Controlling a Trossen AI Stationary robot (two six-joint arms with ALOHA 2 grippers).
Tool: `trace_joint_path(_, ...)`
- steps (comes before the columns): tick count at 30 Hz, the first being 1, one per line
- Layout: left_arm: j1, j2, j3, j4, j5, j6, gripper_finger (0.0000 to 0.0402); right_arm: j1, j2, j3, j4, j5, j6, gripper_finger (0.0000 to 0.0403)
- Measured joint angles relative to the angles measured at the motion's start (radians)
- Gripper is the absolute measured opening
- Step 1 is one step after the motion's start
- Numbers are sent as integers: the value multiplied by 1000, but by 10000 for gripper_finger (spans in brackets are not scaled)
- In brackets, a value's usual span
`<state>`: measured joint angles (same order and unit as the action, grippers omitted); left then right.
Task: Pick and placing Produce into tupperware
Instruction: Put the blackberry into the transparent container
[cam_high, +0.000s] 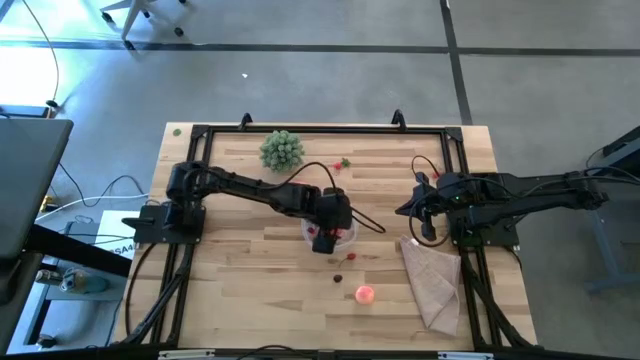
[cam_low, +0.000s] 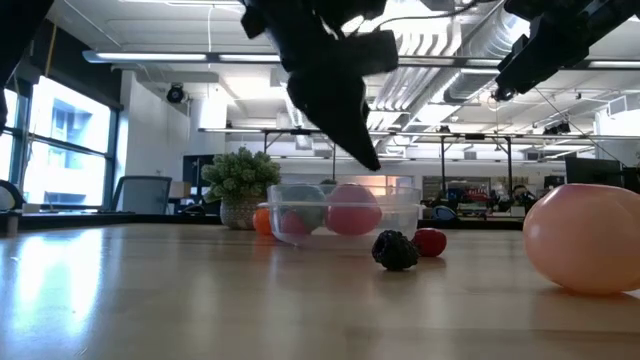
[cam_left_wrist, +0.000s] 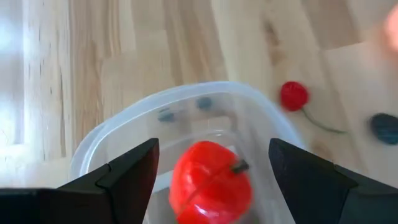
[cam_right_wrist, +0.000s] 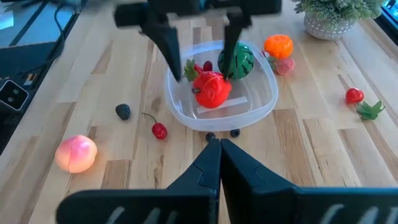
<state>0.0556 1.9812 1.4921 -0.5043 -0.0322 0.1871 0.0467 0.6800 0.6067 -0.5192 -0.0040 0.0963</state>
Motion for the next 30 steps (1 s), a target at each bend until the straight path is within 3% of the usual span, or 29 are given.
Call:
trace_joint_path(6, -78, -78, 0, -22, 5, -2, 294, 0, 0, 0, -1, 0, 0, 0)
trace_joint_path(12, -220, -119, 0, -23, 31, -99, 294, 0, 0, 0, -1, 0, 0, 0)
trace_joint_path(20, -415, -96, -3, -80, -161, -342, 294, 0, 0, 0, 0, 0, 0, 0)
trace_joint_path(23, -458, -103, -10, -93, -188, -409, 288, 0, 0, 0, 0, 0, 0, 0)
trace_joint_path(30, -505, -181, -172, -68, -248, -541, 242, 0, 0, 0, 0, 0, 0, 0)
